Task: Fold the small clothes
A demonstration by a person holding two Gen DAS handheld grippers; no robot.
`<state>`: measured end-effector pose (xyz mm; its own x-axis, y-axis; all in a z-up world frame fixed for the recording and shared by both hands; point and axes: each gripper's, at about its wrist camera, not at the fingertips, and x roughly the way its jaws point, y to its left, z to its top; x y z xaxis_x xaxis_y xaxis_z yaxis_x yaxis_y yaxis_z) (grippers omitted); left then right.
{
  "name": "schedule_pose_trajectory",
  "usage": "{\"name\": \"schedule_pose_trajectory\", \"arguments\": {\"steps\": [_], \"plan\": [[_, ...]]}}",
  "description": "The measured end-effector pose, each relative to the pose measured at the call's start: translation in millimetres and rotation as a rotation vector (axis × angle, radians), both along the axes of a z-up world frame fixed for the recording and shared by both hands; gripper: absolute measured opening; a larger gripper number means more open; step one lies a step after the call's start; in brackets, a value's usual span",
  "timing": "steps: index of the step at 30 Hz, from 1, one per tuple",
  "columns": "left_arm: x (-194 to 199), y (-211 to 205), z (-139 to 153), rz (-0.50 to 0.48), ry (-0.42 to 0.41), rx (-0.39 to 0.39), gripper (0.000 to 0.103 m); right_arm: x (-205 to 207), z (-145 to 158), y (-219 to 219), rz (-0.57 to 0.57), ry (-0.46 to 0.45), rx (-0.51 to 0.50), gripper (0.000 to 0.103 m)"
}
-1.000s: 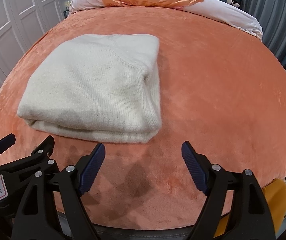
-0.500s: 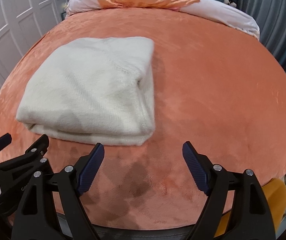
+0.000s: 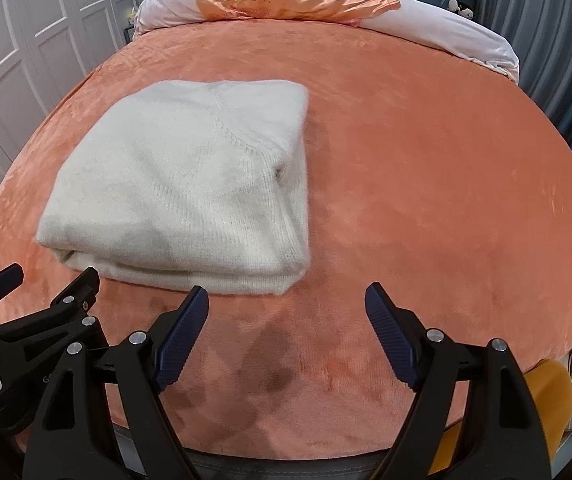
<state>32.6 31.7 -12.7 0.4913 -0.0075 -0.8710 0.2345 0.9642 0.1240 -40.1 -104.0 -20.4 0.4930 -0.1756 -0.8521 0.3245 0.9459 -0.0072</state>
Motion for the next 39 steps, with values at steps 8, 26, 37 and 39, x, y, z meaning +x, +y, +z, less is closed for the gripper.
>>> {"name": "schedule_pose_trajectory", "arguments": {"steps": [8,26,37,39], "plan": [[0.4,-1.2,1.8,0.003,0.000,-0.004,0.089,0.9,2.7,-0.1,-0.003,-0.005,0.002,0.078],[2.1,-1.1,3.1,0.003,0.002,-0.002,0.089,3.8,3.3,-0.8,-0.007,0.003,0.004,0.078],[6.8,0.0,2.7,0.008,0.000,-0.003,0.089,5.3,1.6,0.1,-0.001,0.004,0.002,0.078],[7.2,0.1,4.1,0.001,-0.022,-0.002,0.088,4.8,2.2,-0.6,-0.005,0.001,0.005,0.078]]}}
